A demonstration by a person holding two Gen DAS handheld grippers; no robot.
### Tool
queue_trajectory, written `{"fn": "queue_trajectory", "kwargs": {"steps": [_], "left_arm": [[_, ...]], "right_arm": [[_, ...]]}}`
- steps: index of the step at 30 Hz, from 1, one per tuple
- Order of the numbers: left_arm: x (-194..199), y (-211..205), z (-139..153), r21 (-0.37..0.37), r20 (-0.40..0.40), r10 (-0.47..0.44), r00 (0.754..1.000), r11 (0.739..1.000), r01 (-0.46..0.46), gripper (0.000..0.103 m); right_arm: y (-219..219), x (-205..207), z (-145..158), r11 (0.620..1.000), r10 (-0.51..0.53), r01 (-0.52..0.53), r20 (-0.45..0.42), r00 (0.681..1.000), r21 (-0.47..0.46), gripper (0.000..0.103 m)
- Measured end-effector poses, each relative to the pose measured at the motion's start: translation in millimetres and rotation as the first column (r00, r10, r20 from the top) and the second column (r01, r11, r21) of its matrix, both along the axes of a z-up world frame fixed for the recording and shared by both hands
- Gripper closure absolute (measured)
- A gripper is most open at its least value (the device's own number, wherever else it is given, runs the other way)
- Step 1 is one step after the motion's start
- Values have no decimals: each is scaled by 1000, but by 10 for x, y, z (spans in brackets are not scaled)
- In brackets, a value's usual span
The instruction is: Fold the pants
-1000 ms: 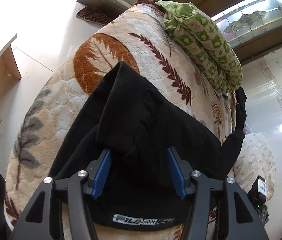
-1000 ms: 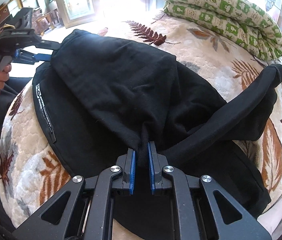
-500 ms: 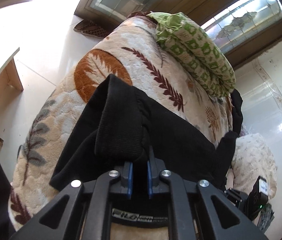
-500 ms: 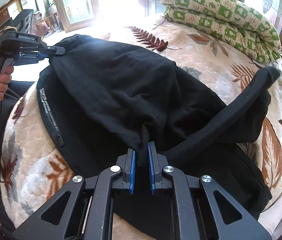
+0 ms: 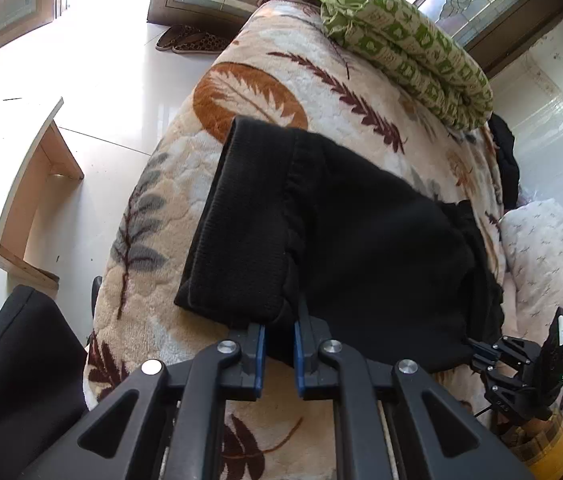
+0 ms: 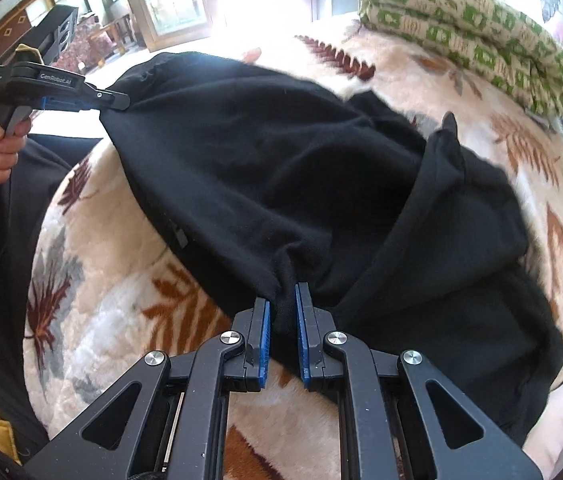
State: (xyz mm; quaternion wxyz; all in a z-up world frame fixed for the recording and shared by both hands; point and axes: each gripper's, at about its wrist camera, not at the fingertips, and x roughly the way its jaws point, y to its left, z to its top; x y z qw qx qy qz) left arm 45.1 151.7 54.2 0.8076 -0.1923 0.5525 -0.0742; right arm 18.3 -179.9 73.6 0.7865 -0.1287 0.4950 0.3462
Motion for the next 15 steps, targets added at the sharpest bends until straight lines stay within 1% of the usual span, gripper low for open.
{"fn": "queue_trajectory", "kwargs": {"steps": [1,3,6,8,9,10,11,12,13,15], "left_arm": [[-13,-9,-22,20,-8,-7,1000,1000,7,86],[-16,-31,-97,57,-47,-18,999,998,20,86],[-37,-28,-126,43,-50,-19,999,999,21,85],[-52,-41,-91,48,-50,-24,998,999,27,83],[-56,-60,-69,56,-48,-28,998,998,31,79],[-78,-71,-35,82,-48,-29,998,996,33,64],[-86,-77,-9,118,-53,-26,998,992,32,54],[-113,-86,30,148,-51,-29,998,988,36,39],[-158,-84,80,160,-32,-40,999,986,45,37],[-235,-61,176,171,-10,-64,998,983,65,37]], "right_arm": [[4,-18,-9,1000,2,-2,-6,1000,4,92],[12,-37,-43,1000,4,-4,-17,1000,6,92],[52,-68,-191,999,13,-14,-20,1000,-41,91],[49,-82,-205,1000,3,-3,-11,1000,-30,89],[44,-75,-191,1000,-4,4,-19,1000,-24,88],[38,-69,-178,1000,-5,5,-32,999,-18,79],[25,-62,-154,1000,-3,3,-59,998,-5,69],[12,-56,-125,1000,-9,9,-75,997,2,67],[-3,-51,-84,1000,-21,22,-86,996,10,66],[-82,-41,64,997,-44,49,-103,994,52,66]]}}
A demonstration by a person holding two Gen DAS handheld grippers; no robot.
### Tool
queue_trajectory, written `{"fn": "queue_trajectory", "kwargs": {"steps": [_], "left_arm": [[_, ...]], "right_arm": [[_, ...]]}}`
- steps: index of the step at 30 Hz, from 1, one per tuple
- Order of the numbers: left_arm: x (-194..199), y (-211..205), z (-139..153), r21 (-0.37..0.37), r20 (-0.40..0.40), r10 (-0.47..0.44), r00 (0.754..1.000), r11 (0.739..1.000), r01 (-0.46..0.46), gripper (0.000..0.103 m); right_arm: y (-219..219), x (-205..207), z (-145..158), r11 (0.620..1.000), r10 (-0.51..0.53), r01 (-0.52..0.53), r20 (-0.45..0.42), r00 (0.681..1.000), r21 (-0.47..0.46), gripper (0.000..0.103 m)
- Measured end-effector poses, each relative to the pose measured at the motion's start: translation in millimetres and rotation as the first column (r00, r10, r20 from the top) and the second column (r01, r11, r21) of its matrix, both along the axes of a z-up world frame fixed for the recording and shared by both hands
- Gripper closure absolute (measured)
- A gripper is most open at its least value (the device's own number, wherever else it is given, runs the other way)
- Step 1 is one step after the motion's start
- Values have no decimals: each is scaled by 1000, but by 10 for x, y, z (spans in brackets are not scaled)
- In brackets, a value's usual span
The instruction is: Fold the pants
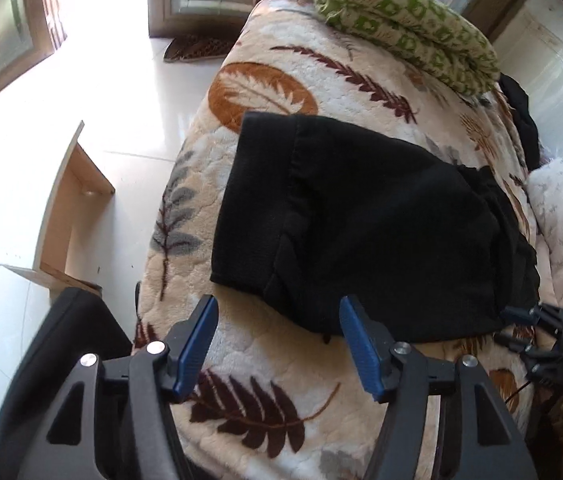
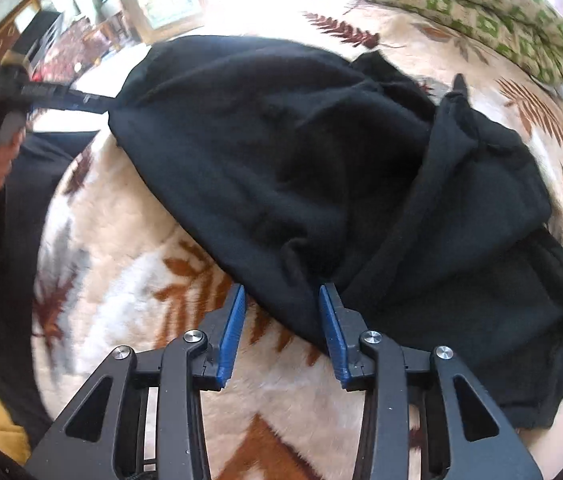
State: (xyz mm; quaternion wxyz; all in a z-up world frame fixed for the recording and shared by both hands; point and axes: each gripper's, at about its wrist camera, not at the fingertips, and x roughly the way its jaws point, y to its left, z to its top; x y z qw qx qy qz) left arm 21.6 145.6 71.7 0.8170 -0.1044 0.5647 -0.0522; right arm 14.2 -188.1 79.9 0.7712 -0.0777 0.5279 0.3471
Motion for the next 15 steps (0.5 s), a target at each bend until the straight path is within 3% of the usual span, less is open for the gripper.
{"fn": "queue_trajectory", "kwargs": {"steps": [4,7,12,15], "left_arm": [[-70,51,207,-47,53,6,999,999,-3,37],[-9,-124,314,-82,96,-28,995,996,36,37],[251,-751,221,-53,133,-178,975,981,186,38],[438,-1059,71,-18,131,-222,966,974,226,38]], "right_arm": [[-260,150,341,990,-113,112,10,994,86,65],[-390,392,468,970,-225,222,19,974,101,65],[-349,954,423,930,-353,353,-18,935,100,65],[-273,1302,319,899,-428,431,-50,902,81,65]]}}
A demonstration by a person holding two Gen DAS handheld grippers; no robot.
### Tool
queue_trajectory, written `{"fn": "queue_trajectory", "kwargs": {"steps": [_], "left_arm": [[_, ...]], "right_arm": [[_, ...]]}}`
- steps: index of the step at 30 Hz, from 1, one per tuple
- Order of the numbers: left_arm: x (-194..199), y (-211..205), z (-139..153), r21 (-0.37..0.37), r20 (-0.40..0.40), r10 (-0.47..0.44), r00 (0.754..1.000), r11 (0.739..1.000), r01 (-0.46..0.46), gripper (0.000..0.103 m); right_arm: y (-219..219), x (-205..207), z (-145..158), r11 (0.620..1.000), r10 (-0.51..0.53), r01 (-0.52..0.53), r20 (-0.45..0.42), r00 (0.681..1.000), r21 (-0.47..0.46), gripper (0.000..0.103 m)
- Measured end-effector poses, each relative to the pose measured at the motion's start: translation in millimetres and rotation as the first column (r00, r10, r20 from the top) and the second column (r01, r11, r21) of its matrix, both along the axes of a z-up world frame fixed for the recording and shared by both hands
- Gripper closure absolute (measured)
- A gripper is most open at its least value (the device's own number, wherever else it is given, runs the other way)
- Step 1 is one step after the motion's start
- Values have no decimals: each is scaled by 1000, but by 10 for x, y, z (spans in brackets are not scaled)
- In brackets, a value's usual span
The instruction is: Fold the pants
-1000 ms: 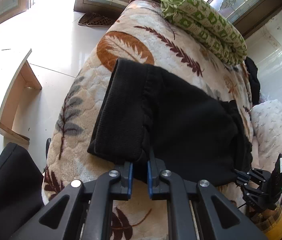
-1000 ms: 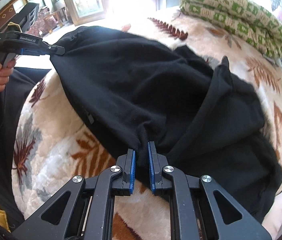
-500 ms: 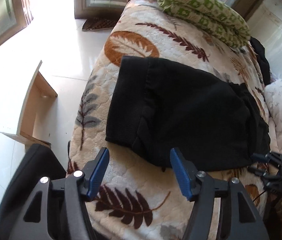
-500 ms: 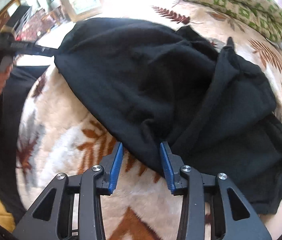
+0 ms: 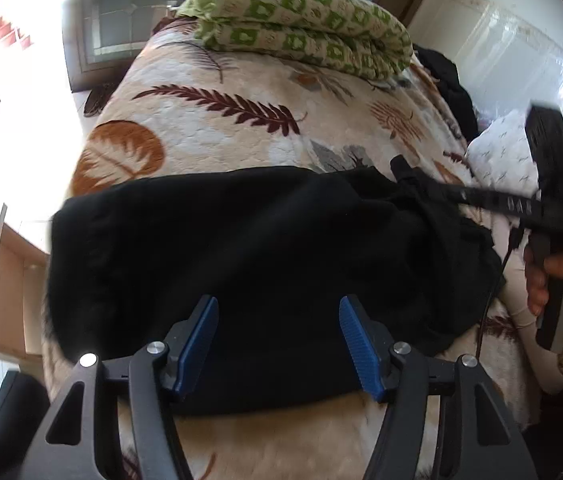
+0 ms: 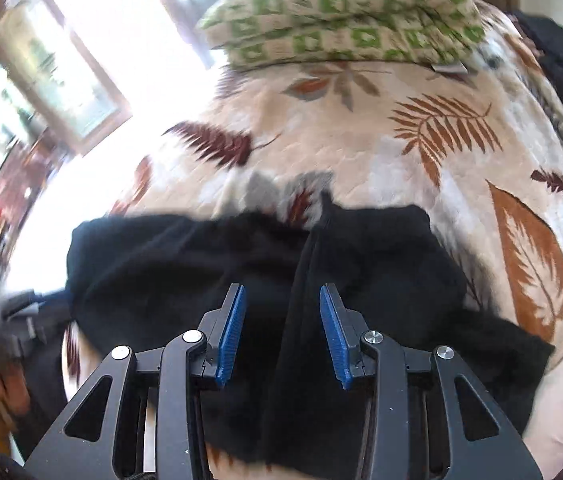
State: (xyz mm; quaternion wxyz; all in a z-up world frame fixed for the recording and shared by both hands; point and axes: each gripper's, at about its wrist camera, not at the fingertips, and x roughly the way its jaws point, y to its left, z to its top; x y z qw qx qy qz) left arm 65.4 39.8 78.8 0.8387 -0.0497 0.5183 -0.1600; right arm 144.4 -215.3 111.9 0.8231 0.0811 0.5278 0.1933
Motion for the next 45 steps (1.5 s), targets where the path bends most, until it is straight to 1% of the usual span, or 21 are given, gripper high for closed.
{"fn": "queue_trajectory", "kwargs": {"steps": [2,4,6,7,8,11,14,18,21,23,26,28,30,32,33,35,36,37,38,42,45], "left_arm": [[98,-106,-148,39,-15,0,1000,999,0,39],[124,-128,-297,52,-37,5,999,999,-3,39],[73,-146,-352,61,-11,-12,1000,998,12,39],[42,-163,-347,75,6,-28,1000,997,28,39],[20,-177,-346,91,15,-44,999,995,42,39],[-13,-198,-354,104,29,-51,998,993,48,39],[-6,-223,-355,114,31,-53,998,992,49,39],[-27,-218,-352,123,31,-57,998,991,53,39],[-20,-221,-353,122,29,-54,998,991,51,39],[-18,-229,-361,130,27,-61,998,990,57,39],[-28,-256,-369,151,30,-76,997,986,71,38],[-37,-284,-373,171,34,-86,996,982,79,38],[-43,-305,-373,191,34,-94,995,978,86,38],[-35,-304,-354,194,21,-93,995,977,87,38],[-29,-293,-335,184,11,-87,996,979,83,38],[-12,-248,-262,122,-5,-66,998,990,66,38],[-8,-225,-212,76,-3,-57,998,995,57,38],[-1,-214,-151,40,5,-49,999,998,48,38],[14,-228,-87,19,15,-46,999,999,46,38],[195,-524,121,13,32,-77,996,997,77,38],[491,-863,183,34,3,-101,995,994,101,38]], "right_arm": [[56,178,-72,999,-46,46,-9,999,-23,65],[140,346,-186,996,-66,64,-30,997,-64,65],[218,435,-321,990,-54,47,-51,997,-134,66],[250,455,-372,984,-45,36,-48,998,-175,81],[275,444,-397,976,-33,24,-37,999,-217,89],[151,306,-289,977,-40,42,15,999,-211,92],[-148,59,-61,979,-60,70,57,997,-191,93],[-591,-310,159,969,-80,99,89,993,-228,93],[-927,-609,197,955,-119,136,81,990,-262,93],[-1109,-755,118,944,-153,162,53,987,-288,93],[-1327,-892,-170,930,-200,190,0,980,-315,93],[-1390,-938,-405,928,-212,185,-49,976,-325,92],[-1370,-974,-560,924,-195,160,-70,978,-347,92],[-1312,-981,-628,920,-161,118,-85,983,-373,89],[-1313,-980,-626,919,-158,115,-83,984,-378,88],[-1360,-961,-590,924,-171,124,-99,980,-361,70],[-1384,-954,-564,929,-175,129,-105,979,-345,67],[-1400,-958,-536,931,-180,135,-105,978,-341,61],[-1417,-956,-485,930,-184,141,-96,978,-341,57],[-1429,-874,-244,936,-152,133,-33,988,-325,50],[-1462,-728,-159,941,-127,121,4,992,-316,47]]}}
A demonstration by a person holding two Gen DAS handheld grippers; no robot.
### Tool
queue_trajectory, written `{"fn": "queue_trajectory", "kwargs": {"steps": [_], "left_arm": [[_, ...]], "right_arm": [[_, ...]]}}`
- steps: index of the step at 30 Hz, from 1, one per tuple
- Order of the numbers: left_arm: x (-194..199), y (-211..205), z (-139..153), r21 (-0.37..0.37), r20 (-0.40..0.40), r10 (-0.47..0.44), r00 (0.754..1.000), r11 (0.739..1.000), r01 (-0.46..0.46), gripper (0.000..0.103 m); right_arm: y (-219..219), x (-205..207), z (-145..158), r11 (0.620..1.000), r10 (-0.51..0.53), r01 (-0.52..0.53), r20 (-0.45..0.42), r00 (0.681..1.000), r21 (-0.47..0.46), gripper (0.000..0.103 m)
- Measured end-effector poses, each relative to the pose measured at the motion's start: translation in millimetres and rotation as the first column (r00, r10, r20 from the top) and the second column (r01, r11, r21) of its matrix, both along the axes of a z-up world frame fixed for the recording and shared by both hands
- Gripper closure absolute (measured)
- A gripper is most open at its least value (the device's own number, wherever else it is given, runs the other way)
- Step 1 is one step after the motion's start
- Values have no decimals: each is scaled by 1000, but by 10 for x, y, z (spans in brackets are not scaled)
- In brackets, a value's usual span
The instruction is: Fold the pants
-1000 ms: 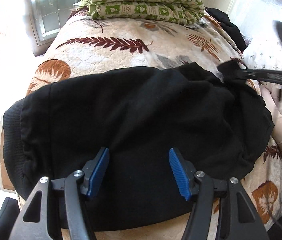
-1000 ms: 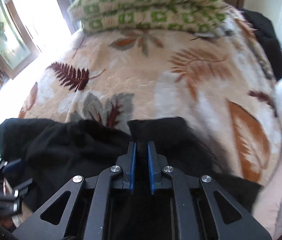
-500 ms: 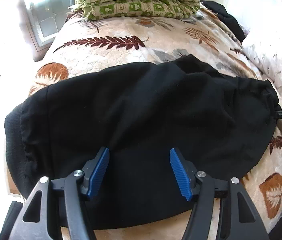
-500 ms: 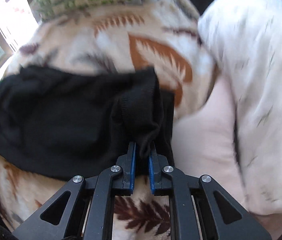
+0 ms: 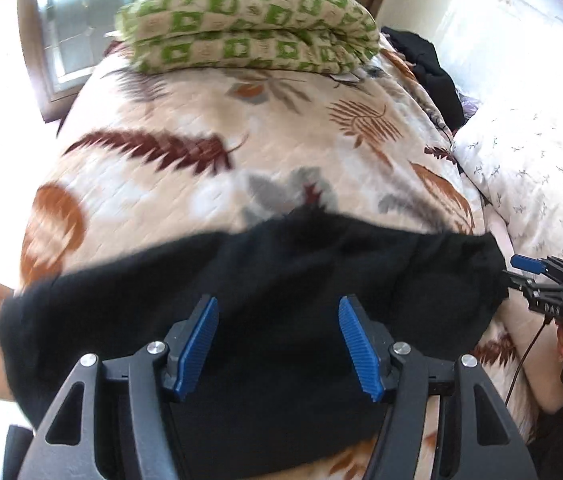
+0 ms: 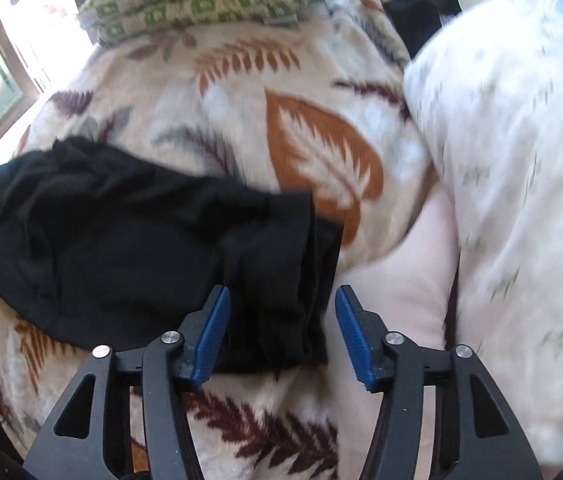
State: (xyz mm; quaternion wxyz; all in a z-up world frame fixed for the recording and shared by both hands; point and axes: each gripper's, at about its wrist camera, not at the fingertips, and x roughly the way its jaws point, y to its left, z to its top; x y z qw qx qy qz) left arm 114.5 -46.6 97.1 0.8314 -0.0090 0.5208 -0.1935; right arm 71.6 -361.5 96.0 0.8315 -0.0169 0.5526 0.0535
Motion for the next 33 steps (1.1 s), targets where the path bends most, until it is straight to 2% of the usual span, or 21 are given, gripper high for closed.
{"fn": "queue_trajectory", "kwargs": {"steps": [3,5,7,8,9,10,11,13,16,20,24,27,30,33], "left_arm": [[318,-306,-74,36,-48,11,999,999,-9,39],[497,-430,-152,30,-87,36,996,999,-34,42],[615,-551,-231,36,-118,43,992,999,-39,51],[666,-625,-270,62,-122,42,992,997,-34,53],[706,-694,-308,97,-123,39,992,995,-27,63],[737,-750,-350,136,-118,42,992,990,-26,77],[757,-782,-383,163,-114,47,992,986,-28,84],[804,-773,-415,178,-111,63,992,983,-43,94],[876,-691,-381,143,-90,96,991,986,-83,96],[993,-589,-374,95,-90,142,986,987,-133,96],[1061,-672,-361,98,-43,136,990,986,-131,98],[1139,-722,-438,103,-80,130,988,987,-122,98],[1077,-635,-288,30,-57,96,994,995,-95,97],[924,-375,-61,-38,-32,67,997,997,-68,94]], "right_arm": [[-108,145,-3,1000,6,-6,18,1000,9,47],[-177,244,-51,999,6,-7,27,1000,36,47],[-213,296,-90,999,14,-15,23,1000,47,47],[-221,332,-120,998,23,-24,21,1000,54,48],[-218,354,-148,997,34,-35,20,999,62,49],[-218,365,-173,997,42,-43,20,999,70,55],[-218,391,-211,995,45,-46,14,999,84,69],[-221,410,-280,992,49,-48,-9,999,118,87],[-191,353,-285,997,62,-62,12,998,51,91],[-296,365,-300,1000,23,-23,28,999,-21,93],[-316,385,-387,999,28,-28,20,999,-19,93],[-253,379,-490,997,46,-46,9,999,-62,93],[-260,366,-457,998,32,-31,17,999,-62,92],[-316,328,-338,998,-6,9,41,999,-63,75]]}}
